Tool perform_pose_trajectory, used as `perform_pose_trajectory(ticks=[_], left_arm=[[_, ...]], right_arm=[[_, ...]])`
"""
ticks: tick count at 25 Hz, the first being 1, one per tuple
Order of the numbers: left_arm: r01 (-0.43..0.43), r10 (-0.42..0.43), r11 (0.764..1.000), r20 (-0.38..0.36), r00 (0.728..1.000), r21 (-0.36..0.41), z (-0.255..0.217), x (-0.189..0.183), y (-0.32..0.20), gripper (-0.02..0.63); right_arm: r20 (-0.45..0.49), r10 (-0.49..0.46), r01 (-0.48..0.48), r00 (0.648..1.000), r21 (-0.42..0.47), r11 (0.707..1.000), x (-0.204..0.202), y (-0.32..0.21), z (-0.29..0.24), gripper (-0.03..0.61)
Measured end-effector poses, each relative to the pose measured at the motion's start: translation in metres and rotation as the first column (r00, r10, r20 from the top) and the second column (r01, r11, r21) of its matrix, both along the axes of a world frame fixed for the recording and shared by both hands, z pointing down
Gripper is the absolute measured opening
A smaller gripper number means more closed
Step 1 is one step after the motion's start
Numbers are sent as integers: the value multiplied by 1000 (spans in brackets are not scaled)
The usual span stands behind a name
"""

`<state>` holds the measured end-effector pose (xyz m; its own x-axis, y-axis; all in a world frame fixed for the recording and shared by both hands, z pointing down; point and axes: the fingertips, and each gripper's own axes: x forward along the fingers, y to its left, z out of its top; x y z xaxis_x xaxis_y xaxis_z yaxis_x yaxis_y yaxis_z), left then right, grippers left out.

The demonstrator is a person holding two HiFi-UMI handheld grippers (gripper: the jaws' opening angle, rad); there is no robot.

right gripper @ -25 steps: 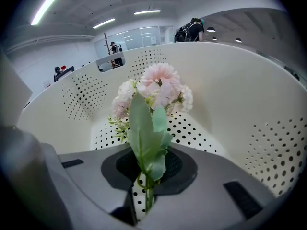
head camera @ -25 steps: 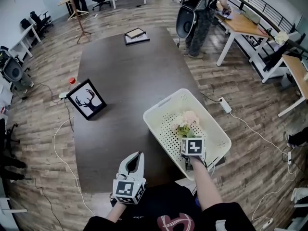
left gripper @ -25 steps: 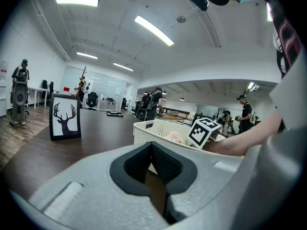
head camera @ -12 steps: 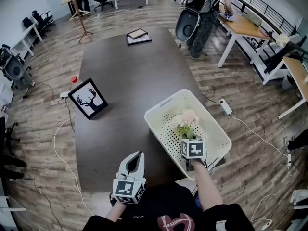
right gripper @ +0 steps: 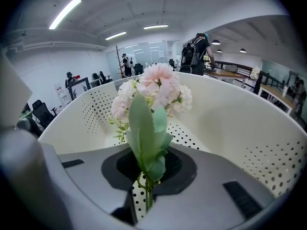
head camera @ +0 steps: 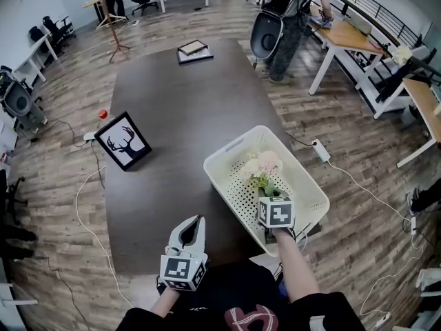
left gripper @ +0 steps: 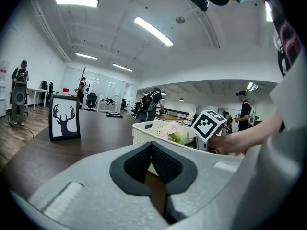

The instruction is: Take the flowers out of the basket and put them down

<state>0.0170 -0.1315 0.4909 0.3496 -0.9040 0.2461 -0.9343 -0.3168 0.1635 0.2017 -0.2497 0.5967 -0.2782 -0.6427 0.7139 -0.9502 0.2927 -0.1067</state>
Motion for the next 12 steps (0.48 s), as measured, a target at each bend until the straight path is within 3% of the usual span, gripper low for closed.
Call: perform_pose_trajectory(ticks=[12], left_arm=[[1, -1, 1000, -4, 1000, 4, 0, 0, 0, 9]], right_arm=[[11, -8, 7, 1000, 83, 997, -2, -6, -35, 57]])
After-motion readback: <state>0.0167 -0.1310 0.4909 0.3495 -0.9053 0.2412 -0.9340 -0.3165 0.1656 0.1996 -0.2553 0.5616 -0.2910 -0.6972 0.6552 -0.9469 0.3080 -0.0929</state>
